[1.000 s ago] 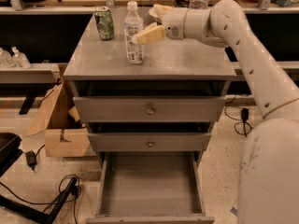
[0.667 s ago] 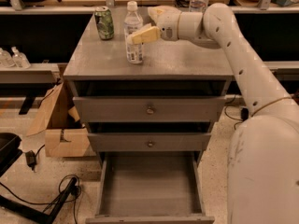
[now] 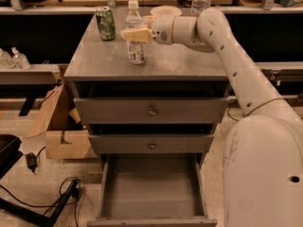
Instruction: Place blue plastic bottle into bottom drawer
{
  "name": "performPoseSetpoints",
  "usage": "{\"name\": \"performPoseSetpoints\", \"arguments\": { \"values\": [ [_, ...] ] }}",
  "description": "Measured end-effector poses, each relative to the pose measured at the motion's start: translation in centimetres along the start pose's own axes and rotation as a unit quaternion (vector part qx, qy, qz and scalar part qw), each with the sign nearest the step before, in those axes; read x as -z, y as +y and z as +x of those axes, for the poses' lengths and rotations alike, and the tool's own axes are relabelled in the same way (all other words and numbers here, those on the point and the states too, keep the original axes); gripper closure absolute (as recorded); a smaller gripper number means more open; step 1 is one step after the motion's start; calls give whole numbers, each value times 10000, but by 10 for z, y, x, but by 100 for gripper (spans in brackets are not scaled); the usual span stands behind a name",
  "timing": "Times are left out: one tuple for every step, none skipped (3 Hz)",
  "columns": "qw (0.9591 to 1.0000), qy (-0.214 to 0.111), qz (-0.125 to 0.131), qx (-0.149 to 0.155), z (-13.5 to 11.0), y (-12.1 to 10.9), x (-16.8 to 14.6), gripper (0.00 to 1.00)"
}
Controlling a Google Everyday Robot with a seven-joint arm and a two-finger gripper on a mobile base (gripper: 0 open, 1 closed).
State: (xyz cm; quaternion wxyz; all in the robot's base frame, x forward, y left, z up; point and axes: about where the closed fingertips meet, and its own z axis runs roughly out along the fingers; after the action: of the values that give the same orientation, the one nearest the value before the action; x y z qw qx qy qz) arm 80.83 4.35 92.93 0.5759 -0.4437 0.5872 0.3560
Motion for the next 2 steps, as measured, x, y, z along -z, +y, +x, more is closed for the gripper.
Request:
{"name": "performPoseSetpoints", "arguments": {
  "values": [
    [9999,-62,-24,-99,7,2,-7,72],
    [9998,-125,-37,-143,11,4,-9,97]
  ]
}}
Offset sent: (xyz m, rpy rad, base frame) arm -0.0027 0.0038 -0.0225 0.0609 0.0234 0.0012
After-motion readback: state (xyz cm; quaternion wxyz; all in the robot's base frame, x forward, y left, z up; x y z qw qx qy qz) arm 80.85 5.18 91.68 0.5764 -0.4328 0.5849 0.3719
